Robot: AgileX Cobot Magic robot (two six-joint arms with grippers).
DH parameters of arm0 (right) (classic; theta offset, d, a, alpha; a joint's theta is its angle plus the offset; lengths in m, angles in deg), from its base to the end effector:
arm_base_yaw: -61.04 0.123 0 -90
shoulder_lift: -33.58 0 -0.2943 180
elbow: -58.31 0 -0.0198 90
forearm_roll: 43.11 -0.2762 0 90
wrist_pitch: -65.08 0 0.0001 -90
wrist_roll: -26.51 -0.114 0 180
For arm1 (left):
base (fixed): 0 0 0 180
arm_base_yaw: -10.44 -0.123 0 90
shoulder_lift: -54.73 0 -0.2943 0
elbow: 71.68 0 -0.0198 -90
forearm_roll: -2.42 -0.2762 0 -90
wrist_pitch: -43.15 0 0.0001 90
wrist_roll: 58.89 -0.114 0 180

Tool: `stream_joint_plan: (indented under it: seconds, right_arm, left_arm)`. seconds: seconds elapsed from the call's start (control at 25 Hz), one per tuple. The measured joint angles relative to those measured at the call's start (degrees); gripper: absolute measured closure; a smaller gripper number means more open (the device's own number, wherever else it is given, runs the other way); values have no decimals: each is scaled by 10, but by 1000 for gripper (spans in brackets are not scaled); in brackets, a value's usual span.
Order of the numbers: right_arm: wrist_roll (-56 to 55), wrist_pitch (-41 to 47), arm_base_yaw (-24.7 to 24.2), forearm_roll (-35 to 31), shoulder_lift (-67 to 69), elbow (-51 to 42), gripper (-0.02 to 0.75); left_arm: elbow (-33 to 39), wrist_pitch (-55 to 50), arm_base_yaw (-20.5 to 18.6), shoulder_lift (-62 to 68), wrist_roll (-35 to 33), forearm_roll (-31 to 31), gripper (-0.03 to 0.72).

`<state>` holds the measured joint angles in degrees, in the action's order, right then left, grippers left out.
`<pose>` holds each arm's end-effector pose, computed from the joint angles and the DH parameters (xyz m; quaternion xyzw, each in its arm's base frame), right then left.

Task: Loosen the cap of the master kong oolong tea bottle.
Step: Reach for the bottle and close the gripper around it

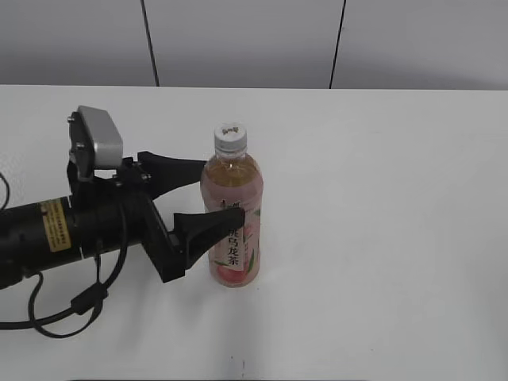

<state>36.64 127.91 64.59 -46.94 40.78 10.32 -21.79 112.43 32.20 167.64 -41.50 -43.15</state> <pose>0.0235 0.0082 0.2804 -0.1043 0.8504 0.0038 0.5157 0.2489 -0.1813 0.1195 0.3733 0.6579 -0.3718 0.5381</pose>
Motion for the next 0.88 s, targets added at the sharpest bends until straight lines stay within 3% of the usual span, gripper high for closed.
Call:
stream_joint_plan:
  seconds: [0.52, 0.72, 0.88]
  right_arm:
    - [0, 0, 0, 0, 0, 0, 214]
    - [0, 0, 0, 0, 0, 0, 214]
    - [0, 0, 0, 0, 0, 0, 214]
  left_arm:
    - [-72, 0, 33, 64, 8, 5, 101]
    - [-73, 1, 33, 67, 10, 7, 230]
    - [-73, 1, 33, 67, 10, 3, 245]
